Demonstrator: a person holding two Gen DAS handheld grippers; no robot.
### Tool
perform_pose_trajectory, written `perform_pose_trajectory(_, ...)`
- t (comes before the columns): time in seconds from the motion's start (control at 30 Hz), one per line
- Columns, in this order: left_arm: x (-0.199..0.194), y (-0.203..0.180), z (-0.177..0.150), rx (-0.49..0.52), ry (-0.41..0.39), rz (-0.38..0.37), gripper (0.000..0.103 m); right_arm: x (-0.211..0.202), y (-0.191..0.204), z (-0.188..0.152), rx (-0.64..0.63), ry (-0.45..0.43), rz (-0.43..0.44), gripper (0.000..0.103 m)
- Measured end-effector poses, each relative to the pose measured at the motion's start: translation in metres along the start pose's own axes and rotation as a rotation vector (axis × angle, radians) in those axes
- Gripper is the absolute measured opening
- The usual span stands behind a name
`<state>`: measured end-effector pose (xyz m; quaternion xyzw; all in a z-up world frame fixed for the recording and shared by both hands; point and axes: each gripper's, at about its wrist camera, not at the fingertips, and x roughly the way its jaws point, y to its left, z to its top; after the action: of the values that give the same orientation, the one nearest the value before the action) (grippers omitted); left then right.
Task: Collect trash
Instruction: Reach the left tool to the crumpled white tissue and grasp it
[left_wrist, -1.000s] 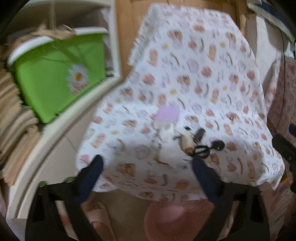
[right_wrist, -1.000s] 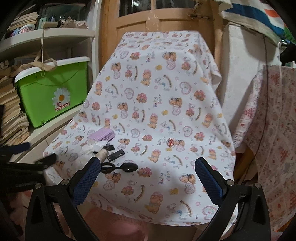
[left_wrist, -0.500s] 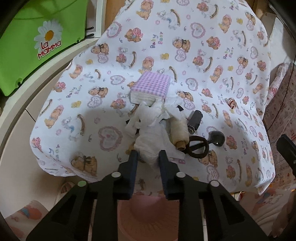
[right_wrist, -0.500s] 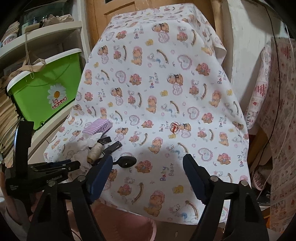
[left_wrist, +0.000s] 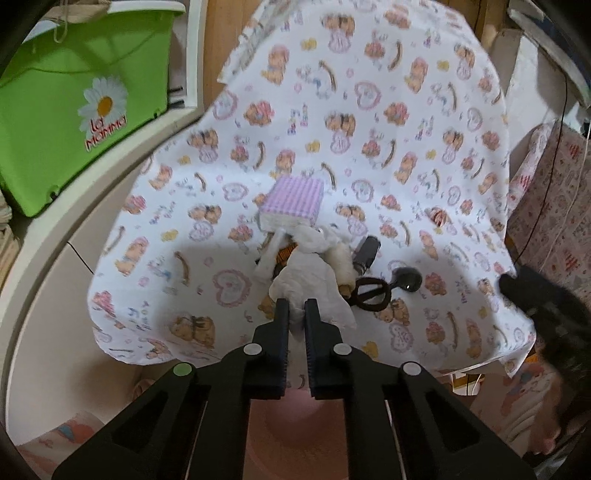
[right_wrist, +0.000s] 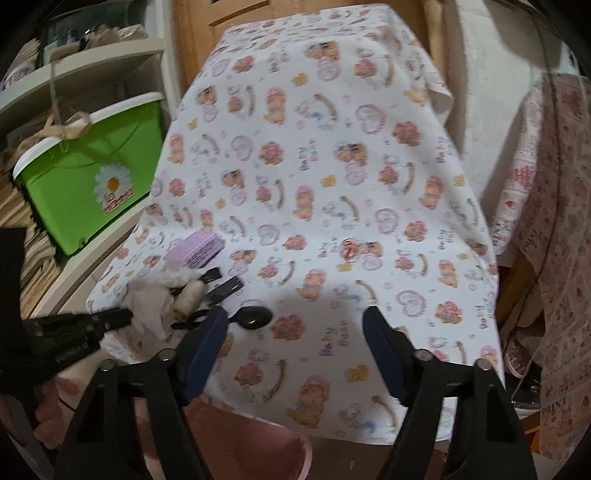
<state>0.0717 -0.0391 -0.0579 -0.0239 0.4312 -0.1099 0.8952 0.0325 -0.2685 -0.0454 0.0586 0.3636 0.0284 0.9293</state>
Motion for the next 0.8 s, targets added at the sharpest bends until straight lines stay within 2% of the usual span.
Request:
perform_pose_trajectory(0.2,-0.008,0.014,0.005,-0.029,-0.042,0.034,0.007,0.027,0.037,-0.005,-0.049,0.067,0.107,0.053)
perform_pose_trajectory(0.23,-0.008,0.016,0.006,-0.034,-0.041,0.040,0.007,0.032,0.042,-0.006,-0.049,0.076,0.119,0.048)
perform_pose_trajectory(0.33,-0.008,0.021,0.004,-0.042,-0.044,0.069,0.007,0.053,0.050,-0.006,-0.009,0.127,0.166,0.043)
perform_pose_trajectory(0.5,-0.012,0.026,-0.001,-0.034,-0.059,0.127,0.008,0.078,0.054,-0.008,0.026,0.177,0.161,0.036)
perform_pose_trajectory(0.57,-0.013,0.031,-0.001,-0.042,-0.059,0.114,0.008,0.084,0.057,-0.009,0.017,0.189,0.154,0.034)
perform_pose_trajectory(0.7,-0.016,0.035,-0.002,-0.058,-0.055,0.091,0.008,0.093,0.064,-0.011,-0.007,0.215,0.159,0.020)
perform_pose_trajectory(0.8,-0.019,0.034,-0.003,-0.053,-0.060,0.091,0.008,0.095,0.070,-0.012,-0.036,0.203,0.159,0.015)
